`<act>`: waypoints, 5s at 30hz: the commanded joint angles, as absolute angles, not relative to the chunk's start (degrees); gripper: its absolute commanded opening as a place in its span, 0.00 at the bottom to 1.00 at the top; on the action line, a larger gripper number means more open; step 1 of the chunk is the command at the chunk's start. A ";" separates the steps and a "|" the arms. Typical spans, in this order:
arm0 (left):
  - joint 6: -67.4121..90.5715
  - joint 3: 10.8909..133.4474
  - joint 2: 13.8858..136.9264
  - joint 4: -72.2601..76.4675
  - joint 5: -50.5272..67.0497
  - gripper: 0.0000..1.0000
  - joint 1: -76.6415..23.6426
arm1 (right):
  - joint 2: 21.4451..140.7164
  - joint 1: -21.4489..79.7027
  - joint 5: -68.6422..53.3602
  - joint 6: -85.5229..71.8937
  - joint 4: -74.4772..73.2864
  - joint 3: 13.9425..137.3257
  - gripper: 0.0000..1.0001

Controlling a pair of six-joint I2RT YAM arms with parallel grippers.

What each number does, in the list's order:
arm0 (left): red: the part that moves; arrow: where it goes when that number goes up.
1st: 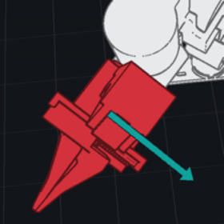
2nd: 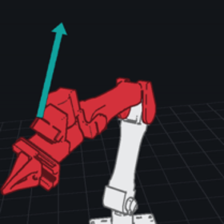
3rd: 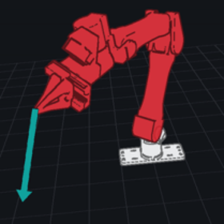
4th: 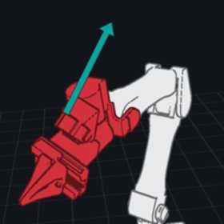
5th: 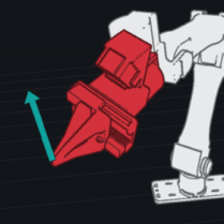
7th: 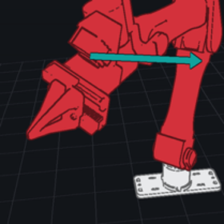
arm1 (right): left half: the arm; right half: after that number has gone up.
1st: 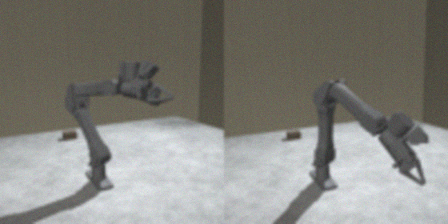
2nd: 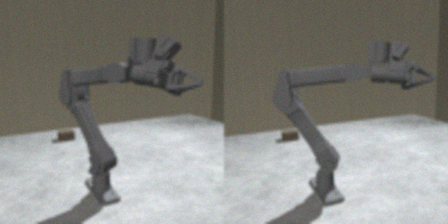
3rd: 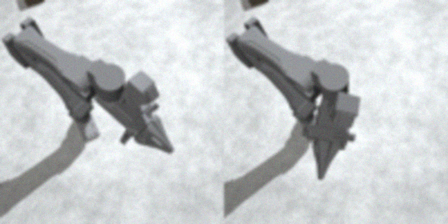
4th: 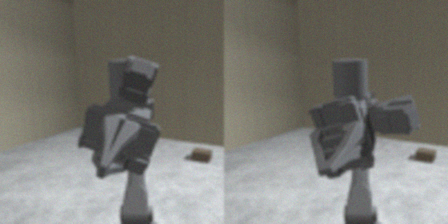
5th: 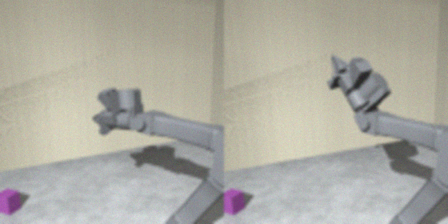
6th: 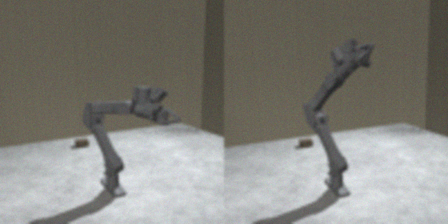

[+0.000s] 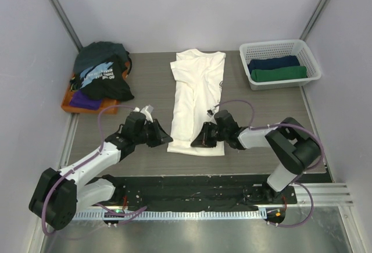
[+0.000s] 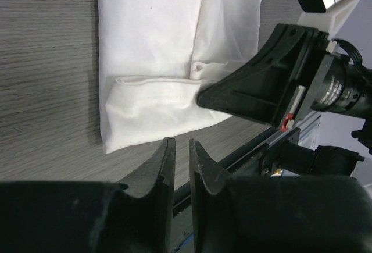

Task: Roll the t-shirts
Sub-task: Roll the T-shirt to the center of the board.

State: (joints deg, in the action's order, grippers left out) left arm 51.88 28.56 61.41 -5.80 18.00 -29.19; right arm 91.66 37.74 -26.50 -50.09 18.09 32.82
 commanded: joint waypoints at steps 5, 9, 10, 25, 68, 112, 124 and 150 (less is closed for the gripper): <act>49.48 27.34 63.72 -2.29 16.61 0.31 -29.36 | 101.77 34.89 -29.00 -52.73 31.01 31.04 0.01; 49.39 26.72 64.51 -0.88 16.52 0.38 -29.36 | 104.23 34.80 -29.88 -54.14 34.97 28.92 0.01; 49.31 26.72 64.69 -0.79 16.52 0.39 -29.36 | 104.41 34.72 -30.32 -54.23 35.42 28.83 0.01; 48.34 25.05 51.07 -5.45 10.90 0.57 -29.44 | 77.53 34.89 -19.17 -42.90 0.37 39.37 0.24; 45.09 18.37 51.06 -3.96 14.94 0.62 -29.53 | 58.62 34.89 0.79 -47.11 -15.65 23.12 0.43; 47.72 19.52 66.89 6.33 15.21 0.00 -30.94 | 57.22 35.07 -6.24 -45.53 -18.80 24.26 0.01; 52.99 16.00 52.83 -2.55 17.66 0.00 -33.57 | 47.21 35.07 -9.85 -45.88 -27.95 23.82 0.01; 51.94 31.99 66.97 -7.65 19.86 0.00 -28.48 | 62.57 23.65 -16.17 -37.00 -25.67 36.47 0.01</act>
State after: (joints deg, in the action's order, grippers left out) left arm 52.34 29.08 65.06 -7.22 17.63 -30.39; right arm 60.84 25.58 -13.15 -39.83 -28.21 33.21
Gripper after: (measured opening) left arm 0.011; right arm 0.042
